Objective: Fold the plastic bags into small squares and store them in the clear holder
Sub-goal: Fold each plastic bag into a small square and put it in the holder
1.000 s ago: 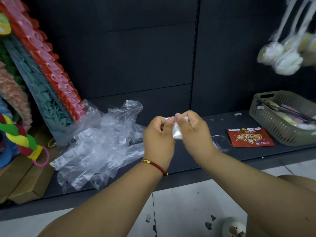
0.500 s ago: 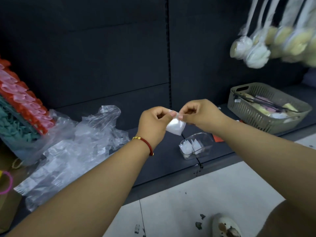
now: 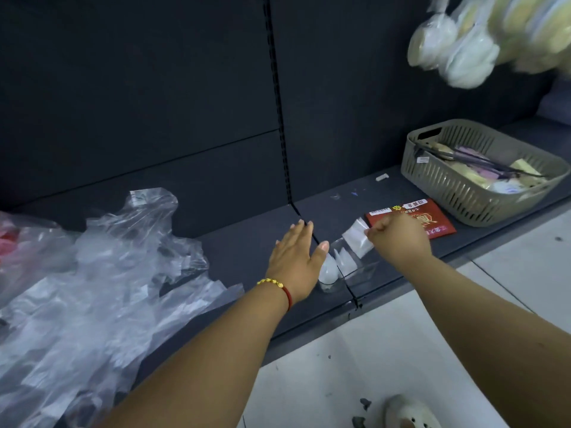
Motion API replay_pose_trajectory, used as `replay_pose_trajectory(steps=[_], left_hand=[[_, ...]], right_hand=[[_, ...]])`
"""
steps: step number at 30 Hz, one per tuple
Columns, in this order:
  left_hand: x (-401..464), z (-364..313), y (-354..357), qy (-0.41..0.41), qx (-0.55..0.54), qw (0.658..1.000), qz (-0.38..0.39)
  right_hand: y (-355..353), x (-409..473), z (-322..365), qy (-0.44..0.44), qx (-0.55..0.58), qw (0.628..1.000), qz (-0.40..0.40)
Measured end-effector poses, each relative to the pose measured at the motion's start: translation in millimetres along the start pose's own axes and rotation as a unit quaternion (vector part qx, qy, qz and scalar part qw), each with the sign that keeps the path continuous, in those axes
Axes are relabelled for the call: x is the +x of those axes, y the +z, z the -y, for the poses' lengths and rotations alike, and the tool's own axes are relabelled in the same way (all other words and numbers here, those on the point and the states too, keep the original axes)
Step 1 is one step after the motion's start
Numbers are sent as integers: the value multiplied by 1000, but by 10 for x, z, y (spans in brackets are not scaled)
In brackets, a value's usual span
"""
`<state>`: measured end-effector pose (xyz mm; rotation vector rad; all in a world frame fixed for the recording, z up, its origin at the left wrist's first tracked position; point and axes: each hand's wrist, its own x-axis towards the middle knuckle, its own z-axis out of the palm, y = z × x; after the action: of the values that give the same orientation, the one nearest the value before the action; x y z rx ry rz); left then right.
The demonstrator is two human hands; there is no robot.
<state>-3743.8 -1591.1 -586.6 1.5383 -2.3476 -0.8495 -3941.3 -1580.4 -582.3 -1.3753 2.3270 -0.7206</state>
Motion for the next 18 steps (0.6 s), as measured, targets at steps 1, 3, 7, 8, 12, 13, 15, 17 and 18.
replay_pose_trajectory(steps=[1, 3, 7, 8, 12, 13, 15, 17, 18], left_hand=[[51, 68, 100, -2, 21, 1000, 14], [148, 191, 296, -4, 59, 997, 39], [318, 337, 621, 1, 124, 990, 71], [357, 353, 685, 6, 134, 988, 78], [532, 408, 914, 23, 158, 982, 100], [577, 423, 961, 27, 164, 981, 103], [657, 464, 1050, 30, 173, 978, 113], [693, 505, 1120, 32, 171, 978, 116], [698, 526, 1150, 32, 166, 979, 114]], right_hand=[[85, 38, -61, 16, 2, 1000, 0], [256, 108, -161, 33, -3, 999, 4], [560, 205, -258, 43, -34, 999, 1], [631, 228, -275, 43, -39, 998, 0], [863, 308, -332, 35, -55, 998, -3], [916, 325, -349, 32, -56, 998, -9], [1027, 355, -389, 22, -56, 998, -29], [1138, 382, -428, 2, -59, 997, -57], [1188, 393, -443, -11, -67, 995, -69]])
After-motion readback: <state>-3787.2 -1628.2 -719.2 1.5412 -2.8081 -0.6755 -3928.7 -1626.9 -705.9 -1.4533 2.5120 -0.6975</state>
